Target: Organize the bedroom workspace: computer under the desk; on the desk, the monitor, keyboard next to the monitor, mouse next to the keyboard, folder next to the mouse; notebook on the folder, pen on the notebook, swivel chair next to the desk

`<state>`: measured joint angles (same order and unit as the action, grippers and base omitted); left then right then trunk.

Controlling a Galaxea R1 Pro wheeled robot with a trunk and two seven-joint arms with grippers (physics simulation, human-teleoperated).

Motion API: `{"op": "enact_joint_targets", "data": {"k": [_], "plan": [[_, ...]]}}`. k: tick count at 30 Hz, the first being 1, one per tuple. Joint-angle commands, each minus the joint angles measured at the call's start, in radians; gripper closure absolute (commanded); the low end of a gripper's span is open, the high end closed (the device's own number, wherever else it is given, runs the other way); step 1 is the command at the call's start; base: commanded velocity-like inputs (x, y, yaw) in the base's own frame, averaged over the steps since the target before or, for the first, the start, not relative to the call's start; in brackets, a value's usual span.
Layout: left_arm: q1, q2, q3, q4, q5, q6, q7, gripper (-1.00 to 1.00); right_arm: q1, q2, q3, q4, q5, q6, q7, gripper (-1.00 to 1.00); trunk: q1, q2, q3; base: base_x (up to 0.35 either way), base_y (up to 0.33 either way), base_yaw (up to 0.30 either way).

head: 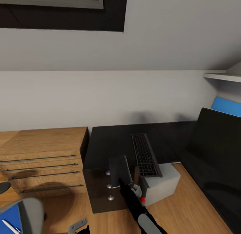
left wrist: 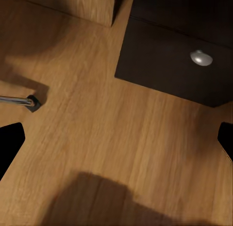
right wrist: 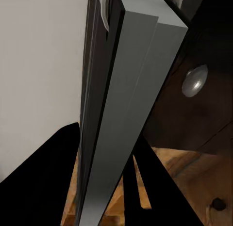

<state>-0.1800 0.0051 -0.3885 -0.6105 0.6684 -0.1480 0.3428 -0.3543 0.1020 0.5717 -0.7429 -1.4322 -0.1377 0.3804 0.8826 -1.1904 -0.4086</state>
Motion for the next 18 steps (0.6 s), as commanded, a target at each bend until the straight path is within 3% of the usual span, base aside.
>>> {"op": "enact_joint_targets", "data": {"k": [1,6,18], "plan": [[-0.001,0.001,-0.008,0.0,0.01,-0.007,0.007,-1.0,-0.002,-0.001,0.004,0.001,-0.029,0.01,0.004,1.0,0.001,-0.001,-0.001,0.32,0.0,0.0],[-0.001,0.001,-0.007,0.0,0.009,-0.007,0.007,-1.0,-0.001,-0.002,0.004,0.003,-0.068,0.03,0.005,1.0,0.001,-0.001,-0.001,0.308,0.018,0.0],[-0.001,0.001,-0.007,0.0,0.008,-0.006,0.006,-1.0,-0.002,-0.003,0.005,0.004,-0.081,0.035,0.006,1.0,0.001,-0.001,-0.001,0.257,0.148,0.0]]}}
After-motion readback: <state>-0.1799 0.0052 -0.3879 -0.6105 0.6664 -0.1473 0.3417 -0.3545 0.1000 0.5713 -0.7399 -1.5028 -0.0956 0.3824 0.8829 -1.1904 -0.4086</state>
